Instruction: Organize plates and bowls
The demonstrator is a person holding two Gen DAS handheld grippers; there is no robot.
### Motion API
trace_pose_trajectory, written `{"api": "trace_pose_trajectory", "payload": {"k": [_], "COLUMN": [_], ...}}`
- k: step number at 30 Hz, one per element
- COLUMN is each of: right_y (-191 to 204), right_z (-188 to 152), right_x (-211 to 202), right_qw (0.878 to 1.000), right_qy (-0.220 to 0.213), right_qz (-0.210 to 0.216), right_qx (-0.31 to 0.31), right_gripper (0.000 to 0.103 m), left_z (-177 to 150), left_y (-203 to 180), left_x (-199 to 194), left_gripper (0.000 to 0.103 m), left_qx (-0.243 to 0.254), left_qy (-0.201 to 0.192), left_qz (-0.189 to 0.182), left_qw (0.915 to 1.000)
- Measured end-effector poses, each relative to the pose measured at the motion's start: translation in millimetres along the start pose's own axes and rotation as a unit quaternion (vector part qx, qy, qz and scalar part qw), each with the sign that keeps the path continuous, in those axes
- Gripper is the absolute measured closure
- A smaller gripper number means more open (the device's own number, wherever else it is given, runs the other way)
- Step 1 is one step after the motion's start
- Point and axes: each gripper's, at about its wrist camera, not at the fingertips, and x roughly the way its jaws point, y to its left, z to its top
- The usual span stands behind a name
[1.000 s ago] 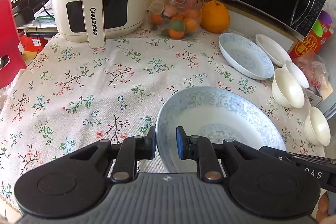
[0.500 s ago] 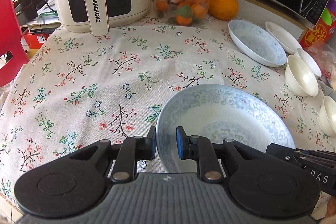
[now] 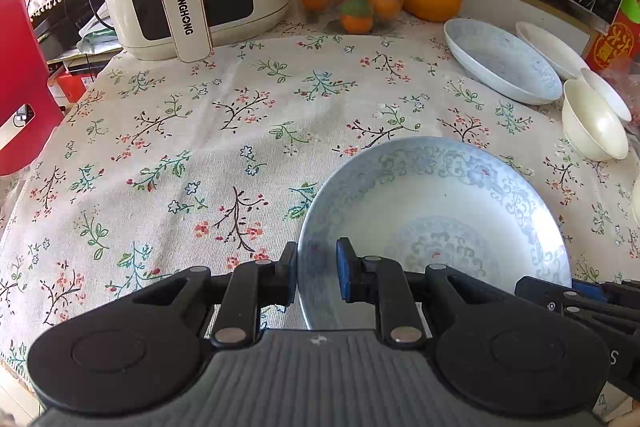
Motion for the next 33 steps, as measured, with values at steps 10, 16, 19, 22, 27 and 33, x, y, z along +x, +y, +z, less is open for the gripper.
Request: {"api": "trace_pose_trajectory", "payload": {"k": [10,16,19,22,27,33], "right_y": [4,9,11,8,3,-2], "right_z": [1,3,3,5,12,19], "right_x": [1,1,1,-1,-5,-9], "right_qw": [1.000,0.999,0.998,0.998,0.998,0.998], "right_qy": [0.002,-0.001,-0.006,-0.006,-0.018,-0.023], "right_qz": [-0.010,-0.025,-0.039,-0.043,-0.053,-0.061], "right_qx": [-0.008,-0.027,-0.040,-0.034,-0.023,-0.014], "right_gripper": [0.079,0.078,0.078,0.078,0.078,0.077], "left_z": [1,0,1,3,8,14], "left_y": [0,-2,-1,0,4,9], "left_x": [0,0,0,0,0,-2], "left_gripper": [0.086,0.086,0.087,0.087,0.087,0.083], "left_qx": [0.000,0.005,0.007,0.002,-0.011,-0.033], "left_qy": [0.001,0.001,0.001,0.004,0.008,0.005], "left_qz": [0.000,0.005,0.007,0.005,0.004,0.005], "left_qw": [1.0000,1.0000,0.9999,1.0000,0.9999,0.9994]}}
